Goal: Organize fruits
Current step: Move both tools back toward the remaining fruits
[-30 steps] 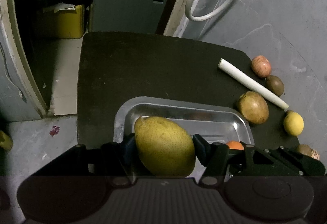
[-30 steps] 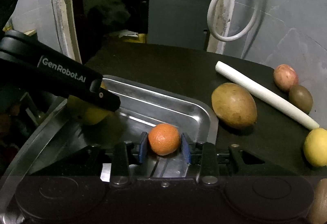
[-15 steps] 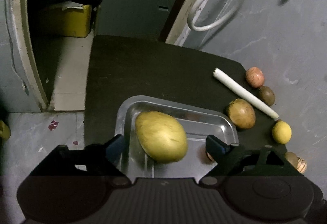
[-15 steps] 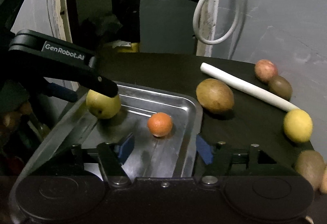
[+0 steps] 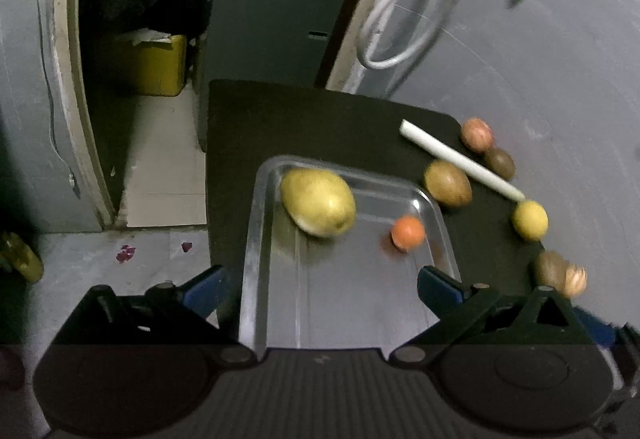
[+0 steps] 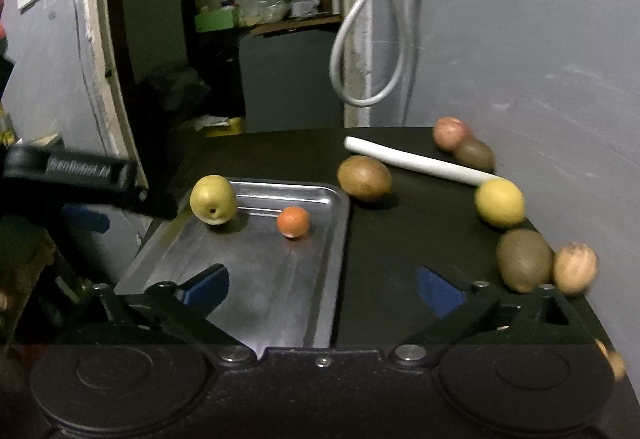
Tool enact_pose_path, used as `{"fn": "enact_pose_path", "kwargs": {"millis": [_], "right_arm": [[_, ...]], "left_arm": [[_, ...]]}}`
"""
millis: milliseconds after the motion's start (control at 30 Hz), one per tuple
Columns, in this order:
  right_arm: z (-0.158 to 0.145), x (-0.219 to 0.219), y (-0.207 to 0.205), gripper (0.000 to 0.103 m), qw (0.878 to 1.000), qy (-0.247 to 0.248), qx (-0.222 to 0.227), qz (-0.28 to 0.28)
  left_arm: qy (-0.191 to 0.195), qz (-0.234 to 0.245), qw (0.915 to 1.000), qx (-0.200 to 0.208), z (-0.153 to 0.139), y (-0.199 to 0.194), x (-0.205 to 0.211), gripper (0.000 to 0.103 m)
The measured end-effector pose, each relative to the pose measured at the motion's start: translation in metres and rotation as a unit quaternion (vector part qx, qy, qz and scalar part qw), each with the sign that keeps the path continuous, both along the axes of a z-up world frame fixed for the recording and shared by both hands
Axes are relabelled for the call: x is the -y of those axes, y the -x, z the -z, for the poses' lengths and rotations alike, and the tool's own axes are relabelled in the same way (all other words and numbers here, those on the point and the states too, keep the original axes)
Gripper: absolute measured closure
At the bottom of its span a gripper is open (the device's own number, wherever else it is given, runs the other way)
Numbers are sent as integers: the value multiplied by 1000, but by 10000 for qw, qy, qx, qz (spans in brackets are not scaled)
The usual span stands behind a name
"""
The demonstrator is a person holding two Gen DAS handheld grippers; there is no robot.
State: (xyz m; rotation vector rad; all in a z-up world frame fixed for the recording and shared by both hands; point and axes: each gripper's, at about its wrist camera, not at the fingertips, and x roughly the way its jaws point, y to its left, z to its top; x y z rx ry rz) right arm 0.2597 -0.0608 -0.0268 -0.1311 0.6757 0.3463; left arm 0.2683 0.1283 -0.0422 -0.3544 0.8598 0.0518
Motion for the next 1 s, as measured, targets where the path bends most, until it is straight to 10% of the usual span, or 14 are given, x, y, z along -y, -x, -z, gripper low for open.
{"fn": "enact_pose_path", "kwargs": {"millis": [467,1000], "right_arm": [[3,71,60,1,9926,7,-268,1187],[32,158,98,1,9576,-126,-1095,2661]], "left_arm": [[-581,1088,9916,-380,19,49,56,1],[-845,2367,9668,-459,24,52,138,1]]}}
